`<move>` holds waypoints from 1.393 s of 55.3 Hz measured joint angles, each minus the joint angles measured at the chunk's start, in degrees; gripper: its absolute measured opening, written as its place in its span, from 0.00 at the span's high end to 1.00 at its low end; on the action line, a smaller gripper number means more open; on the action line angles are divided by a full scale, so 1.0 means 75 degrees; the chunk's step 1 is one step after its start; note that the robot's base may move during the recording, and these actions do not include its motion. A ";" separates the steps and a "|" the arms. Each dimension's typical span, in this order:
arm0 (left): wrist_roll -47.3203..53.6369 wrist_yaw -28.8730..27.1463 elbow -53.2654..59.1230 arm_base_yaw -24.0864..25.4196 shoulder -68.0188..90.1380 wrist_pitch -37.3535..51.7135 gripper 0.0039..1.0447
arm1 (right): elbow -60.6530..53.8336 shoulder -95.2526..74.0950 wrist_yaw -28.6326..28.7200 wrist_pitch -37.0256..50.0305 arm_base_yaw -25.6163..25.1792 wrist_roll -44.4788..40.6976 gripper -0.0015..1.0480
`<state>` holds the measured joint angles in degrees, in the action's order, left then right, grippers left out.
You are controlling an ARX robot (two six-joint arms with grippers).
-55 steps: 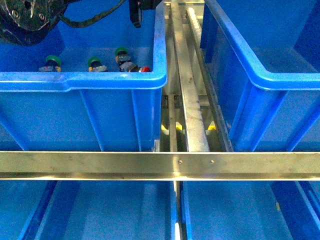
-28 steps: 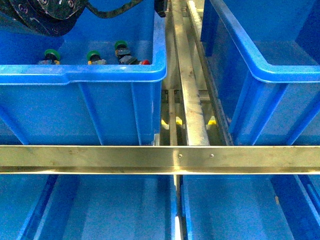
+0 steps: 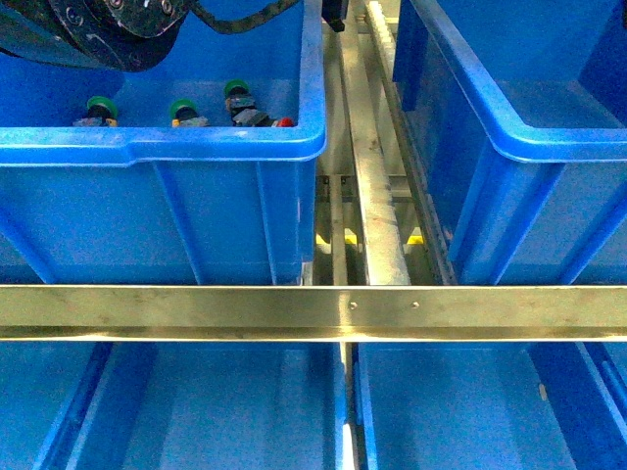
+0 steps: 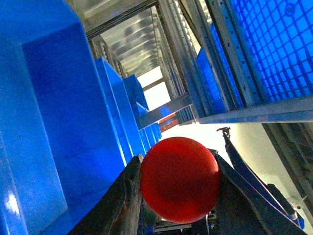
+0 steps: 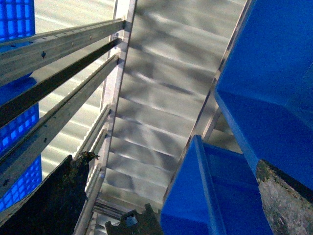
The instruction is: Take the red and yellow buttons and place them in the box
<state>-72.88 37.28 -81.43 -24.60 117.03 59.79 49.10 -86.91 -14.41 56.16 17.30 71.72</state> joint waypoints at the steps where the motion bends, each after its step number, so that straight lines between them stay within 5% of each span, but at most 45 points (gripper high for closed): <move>1: 0.0000 0.0000 -0.0003 -0.0003 0.0003 -0.0006 0.68 | 0.0035 -0.0012 0.0006 0.0003 0.0017 -0.0006 0.06; 57: 0.0047 -0.0187 -0.0277 -0.0271 0.0245 -0.0370 0.69 | 0.0376 -0.0117 -0.0259 0.0050 0.0662 0.0114 0.07; 77: 0.0050 -0.0268 -0.0329 -0.0335 0.0271 -0.0551 0.69 | 0.0172 -0.0117 -0.0367 -0.0172 0.0525 0.0035 0.66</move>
<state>-72.51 35.27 -83.90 -27.11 119.07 55.66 50.39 -87.79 -17.17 54.87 21.23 71.99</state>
